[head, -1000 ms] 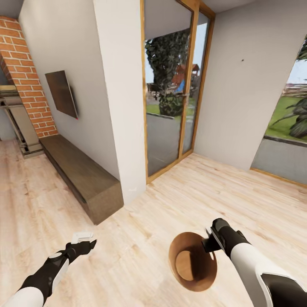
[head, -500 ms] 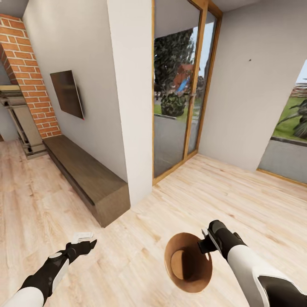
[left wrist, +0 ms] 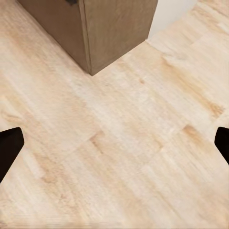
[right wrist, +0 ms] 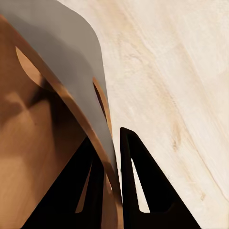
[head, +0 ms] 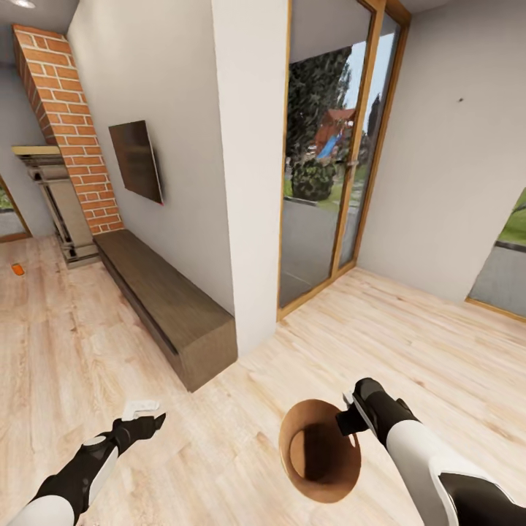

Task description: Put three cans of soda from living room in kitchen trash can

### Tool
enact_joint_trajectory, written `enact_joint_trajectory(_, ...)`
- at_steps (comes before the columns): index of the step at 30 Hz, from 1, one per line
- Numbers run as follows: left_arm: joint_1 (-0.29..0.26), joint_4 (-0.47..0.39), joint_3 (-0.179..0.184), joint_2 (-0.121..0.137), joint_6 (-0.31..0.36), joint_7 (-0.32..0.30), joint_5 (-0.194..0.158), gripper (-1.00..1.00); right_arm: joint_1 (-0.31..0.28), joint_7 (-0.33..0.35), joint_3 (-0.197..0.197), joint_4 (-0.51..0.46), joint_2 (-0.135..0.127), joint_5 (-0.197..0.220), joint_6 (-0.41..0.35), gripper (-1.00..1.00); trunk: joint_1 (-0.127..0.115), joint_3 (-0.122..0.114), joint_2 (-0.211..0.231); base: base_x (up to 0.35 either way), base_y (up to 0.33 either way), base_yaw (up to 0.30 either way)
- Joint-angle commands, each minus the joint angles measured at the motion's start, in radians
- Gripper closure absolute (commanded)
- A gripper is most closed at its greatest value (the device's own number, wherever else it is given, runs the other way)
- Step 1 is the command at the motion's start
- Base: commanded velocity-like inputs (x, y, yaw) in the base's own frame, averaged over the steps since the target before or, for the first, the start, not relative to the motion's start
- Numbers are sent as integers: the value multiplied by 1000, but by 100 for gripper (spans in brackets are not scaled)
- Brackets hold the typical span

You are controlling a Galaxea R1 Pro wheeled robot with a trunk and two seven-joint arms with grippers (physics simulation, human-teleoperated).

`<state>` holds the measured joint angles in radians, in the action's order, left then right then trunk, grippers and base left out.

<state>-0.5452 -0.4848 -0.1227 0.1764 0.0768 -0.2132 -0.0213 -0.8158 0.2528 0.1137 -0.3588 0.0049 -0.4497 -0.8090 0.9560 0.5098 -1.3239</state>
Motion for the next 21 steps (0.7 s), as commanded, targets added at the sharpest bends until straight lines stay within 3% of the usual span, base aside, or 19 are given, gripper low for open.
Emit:
enact_joint_trajectory(1, 1, 0, 0, 0, 0, 0, 0, -100, 0, 3, 1, 0, 1, 5, -1, 100, 0, 0, 0, 3, 2, 51)
enact_joint_trajectory(13, 2, 0, 0, -2, -20, 0, 2, -100, 7, 1, 0, 0, 6, 4, 0, 100, 0, 0, 0, 1, 0, 16)
enact_joint_trajectory(21, 2, 0, 0, -2, -20, 0, 1, -100, 9, 0, 0, -1, 12, 3, -1, 100, 0, 4, 0, 10, 0, 171)
